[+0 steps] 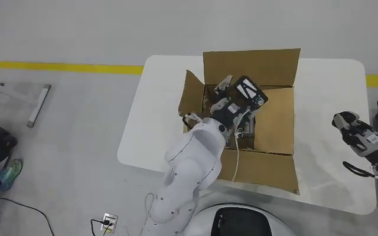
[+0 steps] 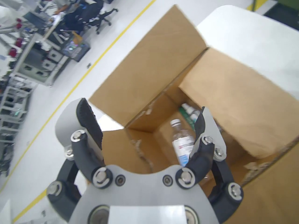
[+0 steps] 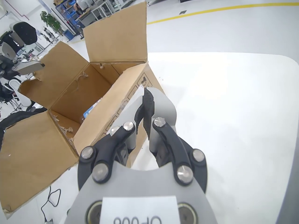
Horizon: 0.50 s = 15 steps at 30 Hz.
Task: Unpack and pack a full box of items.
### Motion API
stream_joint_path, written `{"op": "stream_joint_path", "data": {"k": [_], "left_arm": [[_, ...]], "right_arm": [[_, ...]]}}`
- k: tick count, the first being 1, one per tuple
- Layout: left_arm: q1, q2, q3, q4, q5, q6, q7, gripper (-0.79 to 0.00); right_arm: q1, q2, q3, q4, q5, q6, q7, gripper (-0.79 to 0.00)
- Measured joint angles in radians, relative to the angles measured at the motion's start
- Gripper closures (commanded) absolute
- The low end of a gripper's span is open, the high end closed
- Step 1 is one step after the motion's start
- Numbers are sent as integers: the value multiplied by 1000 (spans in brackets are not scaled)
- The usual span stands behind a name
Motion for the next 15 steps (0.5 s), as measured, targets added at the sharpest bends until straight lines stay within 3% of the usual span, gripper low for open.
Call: {"op": "stream_joint_path", "data": {"k": [8, 15], "left_arm": [[-24, -36, -3, 239, -416, 185, -3, -785], [-63, -42, -46, 373, -635, 185, -44, -785]], "right_arm": [[-32, -6, -50, 13, -37, -38, -37, 0], [-27, -7, -92, 29, -77, -44, -27, 0]]}}
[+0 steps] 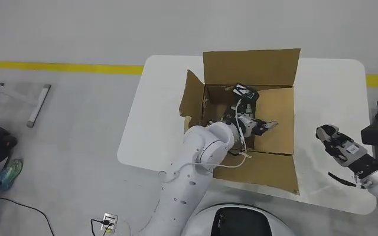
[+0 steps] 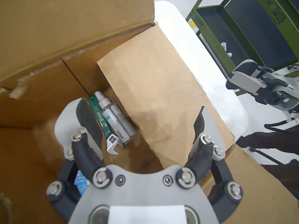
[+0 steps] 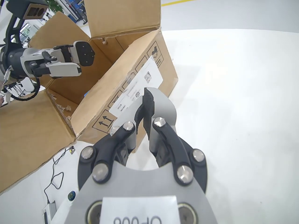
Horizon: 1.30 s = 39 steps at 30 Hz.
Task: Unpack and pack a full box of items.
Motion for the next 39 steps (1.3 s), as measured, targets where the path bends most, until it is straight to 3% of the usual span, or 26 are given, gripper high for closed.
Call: {"op": "stream_joint_path", "data": {"k": [7, 11, 20, 23, 26, 29, 31, 33, 34, 35, 39], "left_arm": [[-11, -4, -24, 95, -198, 28, -37, -785], [-20, -2, -14, 133, -220, 38, -57, -785], [-32, -3, -5, 139, -337, 45, -72, -785], [-34, -1, -5, 116, -367, 47, -76, -785], [-32, -1, -6, 91, -412, 51, -73, -785], [-38, 0, 1, 66, -437, 53, -69, -785], [-45, -2, 9, 54, -463, 53, -65, -785], [-55, -3, 18, 41, -475, 53, -62, -785], [-62, -4, 26, 32, -488, 49, -58, -785], [-67, -5, 32, 25, -496, 47, -57, -785], [-99, -11, 74, 9, -505, 37, -50, -785]], "right_arm": [[25, 1, -51, 20, -40, -6, 24, 0], [41, 0, -90, 33, -67, -4, 25, 0], [70, -1, -136, 54, -97, 2, 18, 0], [75, -1, -128, 57, -97, 25, 9, -114], [71, -2, -98, 53, -66, 63, -4, -348], [63, -2, -54, 38, -9, 90, -5, -385], [56, -2, -18, 28, 34, 98, 3, -536], [50, -1, 12, 21, 77, 101, 13, -597], [46, -1, 32, 16, 107, 105, 22, -733], [42, -1, 46, 12, 132, 109, 28, -785], [32, -1, 106, 2, 269, 135, 68, -785]]}}
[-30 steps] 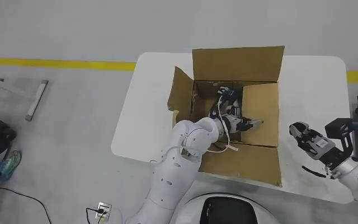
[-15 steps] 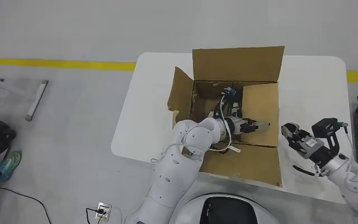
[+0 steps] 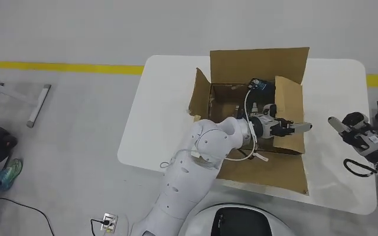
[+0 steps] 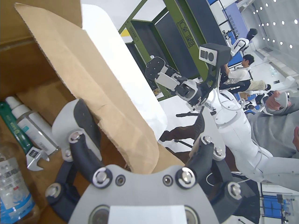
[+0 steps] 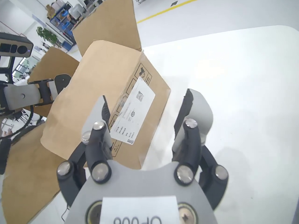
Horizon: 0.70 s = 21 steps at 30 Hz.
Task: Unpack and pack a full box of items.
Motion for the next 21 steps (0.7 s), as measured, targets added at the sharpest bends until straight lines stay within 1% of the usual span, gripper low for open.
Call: {"op": "stream_joint_path", "data": {"k": [4, 10, 14, 15, 16, 17, 18, 21], "left_arm": [[-49, -10, 64, 18, 19, -33, 14, -785], [-113, -32, 183, 76, 80, -88, 43, -785], [-142, -47, 246, 131, 103, -101, 50, -785], [-148, -50, 259, 143, 108, -103, 51, -785], [-155, -55, 274, 157, 110, -106, 53, -785], [-159, -58, 284, 167, 112, -109, 53, -785], [-164, -61, 293, 178, 115, -111, 53, -785], [-177, -69, 313, 203, 122, -115, 57, -785]], "right_arm": [[-3, 2, 58, 2, 195, 23, 79, -785], [0, 4, 136, 30, 424, 76, 170, -785], [1, 8, 177, 39, 474, 92, 209, -782], [3, 9, 184, 40, 474, 94, 214, -653], [7, 10, 190, 42, 475, 94, 220, -613], [8, 11, 193, 43, 475, 94, 226, -597], [10, 12, 194, 44, 473, 92, 234, -517], [13, 16, 188, 46, 451, 68, 276, -443]]}}
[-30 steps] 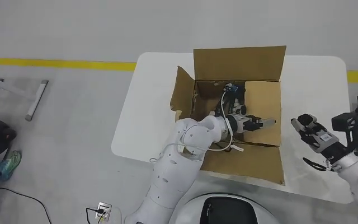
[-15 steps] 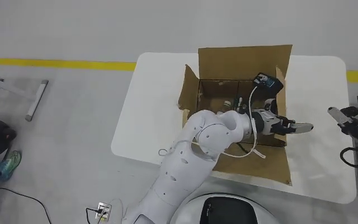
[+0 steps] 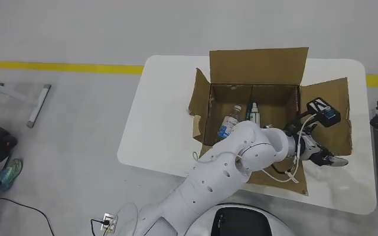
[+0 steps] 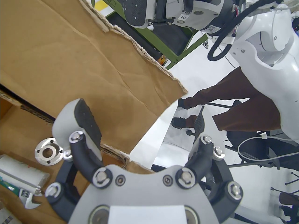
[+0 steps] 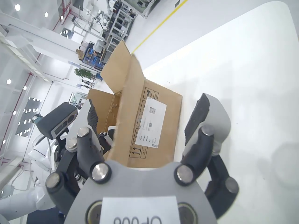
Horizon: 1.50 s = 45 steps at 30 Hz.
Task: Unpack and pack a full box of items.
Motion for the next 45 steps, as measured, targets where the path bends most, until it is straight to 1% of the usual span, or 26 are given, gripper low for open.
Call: {"op": "stream_joint_path", "data": {"k": [4, 5, 6, 9, 11, 12, 13, 14, 15, 16, 17, 21, 24, 27, 29, 31, 34, 37, 40, 45], "left_arm": [[-9, -6, 7, 25, 6, 1, 5, -785], [-10, -6, 6, 28, 7, 2, 6, -785], [-10, -6, 5, 29, 9, 3, 6, -785], [-10, -5, -4, 25, 21, 7, 7, -785], [-5, -2, -15, 15, 29, 10, 7, -785], [-3, 0, -19, 10, 35, 12, 5, -785], [1, 3, -25, 3, 45, 13, 3, -785], [5, 5, -29, -3, 52, 13, 1, -785], [9, 7, -32, -10, 58, 13, -1, -785], [15, 10, -38, -18, 65, 13, -4, -785], [19, 12, -42, -25, 70, 14, -7, -785], [31, 26, -76, -67, 120, 27, -10, -785], [43, 45, -128, -103, 208, 59, -4, -785], [53, 72, -172, -129, 380, 84, -23, -785], [64, 92, -192, -142, 537, 85, -51, -785], [91, 110, -212, -159, 669, 78, -79, -785], [132, 130, -238, -181, 789, 65, -128, -785], [165, 136, -241, -178, 842, 76, -204, -785], [175, 131, -241, -166, 815, 100, -260, -785], [172, 125, -232, -162, 782, 88, -261, -785]], "right_arm": [[6, 2, -31, 20, -20, -12, 19, -413], [7, 3, -38, 25, -32, -14, 20, -394], [7, 3, -46, 30, -51, -15, 18, -394], [15, 3, -78, 47, -91, -11, -7, -388], [21, 2, -100, 56, -85, -16, -10, -357], [24, 2, -108, 60, -84, -20, -10, -296], [29, 3, -118, 65, -87, -22, -9, -262], [32, 3, -125, 68, -92, -22, -8, -197], [35, 3, -131, 70, -97, -21, -7, -108], [39, 4, -139, 71, -101, -21, -5, -83], [42, 4, -144, 72, -102, -22, -4, 0], [46, 5, -156, 78, -104, -33, -4, 0], [42, 6, -158, 78, -110, -37, -6, 0], [35, 6, -157, 70, -111, -38, -8, 0], [30, 6, -155, 63, -114, -40, -10, 0], [26, 6, -153, 55, -123, -43, -11, 0], [20, 7, -152, 48, -136, -46, -15, 0], [17, 7, -155, 41, -142, -45, -20, 0], [15, 8, -158, 32, -154, -44, -20, 0], [12, 9, -157, 22, -169, -46, -27, 0]]}}
